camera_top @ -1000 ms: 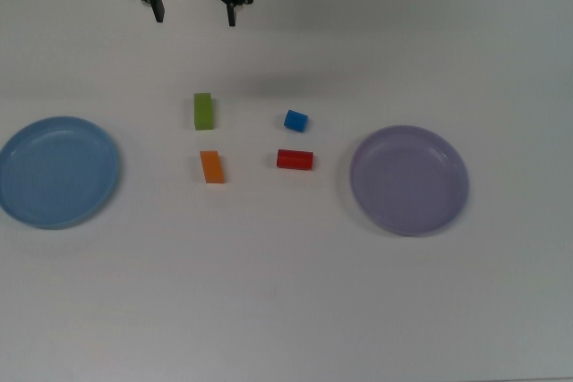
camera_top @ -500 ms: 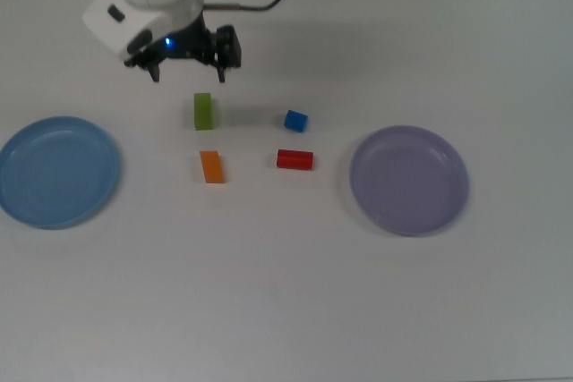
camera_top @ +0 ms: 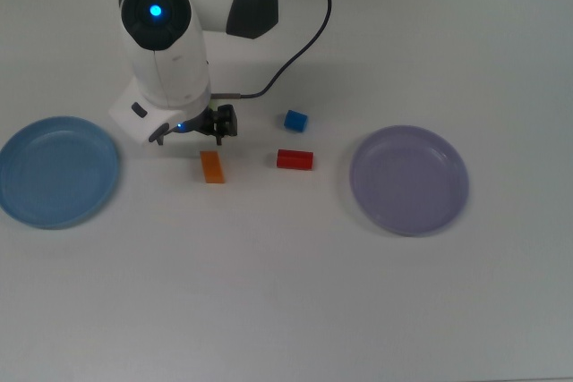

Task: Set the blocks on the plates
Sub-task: 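Lower the gripper onto the orange block and close it, then lift the orange block and place it on the light blue plate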

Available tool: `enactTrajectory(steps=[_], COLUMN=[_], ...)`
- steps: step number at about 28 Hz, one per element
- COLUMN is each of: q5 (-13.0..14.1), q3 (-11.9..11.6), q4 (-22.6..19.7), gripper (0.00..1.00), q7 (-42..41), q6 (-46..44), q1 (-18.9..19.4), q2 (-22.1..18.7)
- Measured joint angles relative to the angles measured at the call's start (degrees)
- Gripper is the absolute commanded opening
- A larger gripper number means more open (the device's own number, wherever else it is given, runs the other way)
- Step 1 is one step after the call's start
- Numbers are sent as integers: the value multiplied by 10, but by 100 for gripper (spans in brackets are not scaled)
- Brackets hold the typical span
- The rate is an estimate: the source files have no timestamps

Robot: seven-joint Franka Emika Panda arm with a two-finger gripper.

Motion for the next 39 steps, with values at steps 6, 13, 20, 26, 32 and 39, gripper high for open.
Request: enactTrajectory(steps=[6, 13, 20, 26, 32, 39], q5=[0, -44, -63, -63, -63, -63], q3=[3, 4, 4, 4, 4, 0], q4=[-9, -16, -15, -12, -11, -8], gripper=[100, 82, 0, 0, 0, 0], q7=[-1, 45, 67, 68, 69, 69], q6=[9, 78, 108, 108, 93, 77], q1=[10, 31, 29, 29, 28, 23], q2=[2, 31, 55, 53, 49, 40])
